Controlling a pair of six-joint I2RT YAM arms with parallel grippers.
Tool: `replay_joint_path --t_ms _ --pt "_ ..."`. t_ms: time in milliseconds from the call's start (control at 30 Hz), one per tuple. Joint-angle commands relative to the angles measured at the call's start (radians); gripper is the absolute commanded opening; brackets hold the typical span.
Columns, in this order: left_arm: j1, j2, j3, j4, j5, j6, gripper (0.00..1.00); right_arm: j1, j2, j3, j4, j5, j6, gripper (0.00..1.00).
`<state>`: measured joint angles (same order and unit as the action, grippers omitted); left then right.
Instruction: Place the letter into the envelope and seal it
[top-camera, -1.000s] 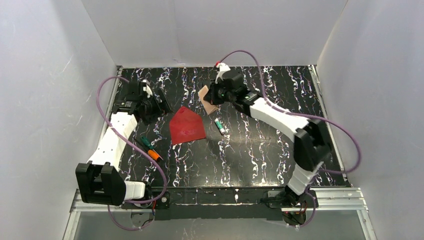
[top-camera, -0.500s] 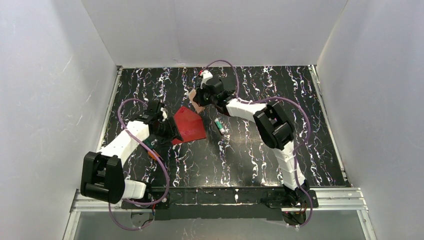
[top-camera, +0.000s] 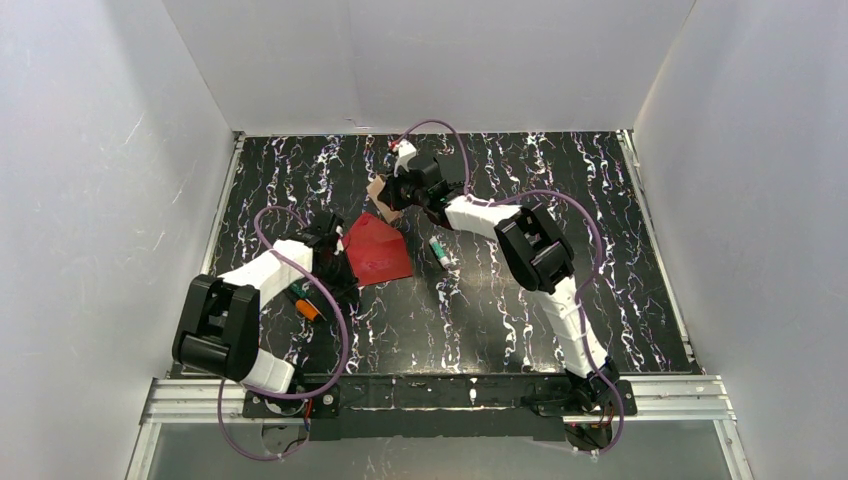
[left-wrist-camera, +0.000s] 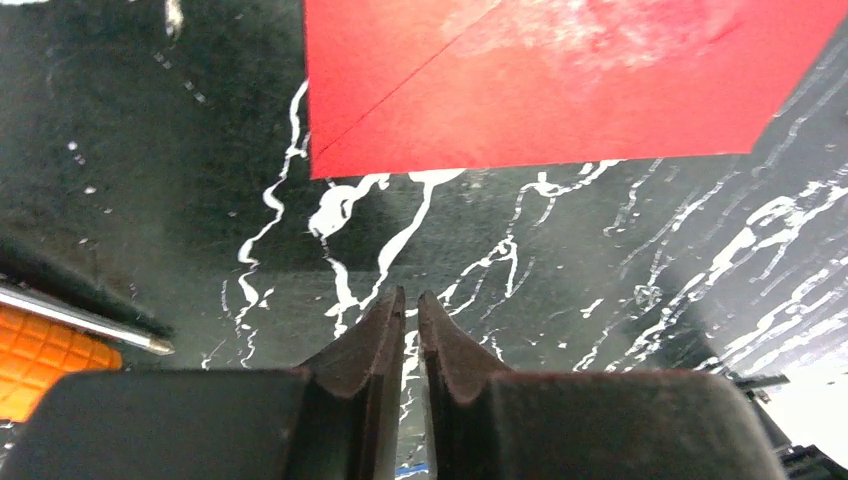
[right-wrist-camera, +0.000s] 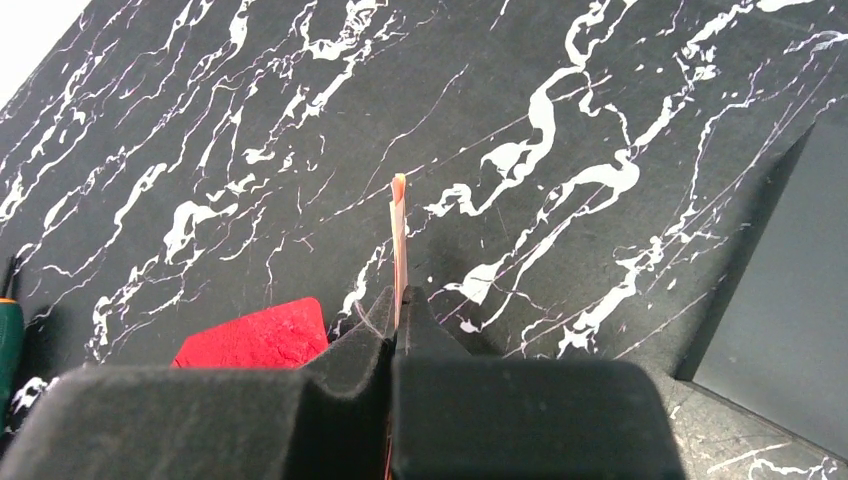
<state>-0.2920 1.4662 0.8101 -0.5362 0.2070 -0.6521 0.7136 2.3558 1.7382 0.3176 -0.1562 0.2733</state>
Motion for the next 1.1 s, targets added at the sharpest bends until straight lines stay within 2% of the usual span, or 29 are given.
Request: replay_joint_path --t_ms 0,100,433,867,933,1067 --pt "-0.021 -0.013 -0.03 -0.056 -0.117 -0.072 0.07 -0.008 -0.058 -0.041 0.033 -0.014 0.06 0.01" --pt "-0.026 -0.01 -0.061 -0.018 -0.154 -0.11 0.07 -0.008 -0.156 -0.207 0.113 0.003 0.123 0.01" --pt "-0.026 0.096 -0.047 0.095 -0.239 -0.164 0.06 -0.008 -0.28 -0.412 0.185 -0.12 0.228 0.01" --pt "-0.022 0.135 0.015 0.189 -0.207 -0.024 0.1 0.006 -0.504 -0.703 0.23 -0.154 0.287 0.01" --pt "-0.016 0.143 0.03 0.177 -0.209 -0.016 0.1 0.013 -0.551 -0.74 0.21 -0.122 0.3 0.01" --pt "0.031 0.116 0.034 0.128 -0.231 -0.042 0.1 0.024 -0.689 -0.764 0.026 0.065 0.288 0.01"
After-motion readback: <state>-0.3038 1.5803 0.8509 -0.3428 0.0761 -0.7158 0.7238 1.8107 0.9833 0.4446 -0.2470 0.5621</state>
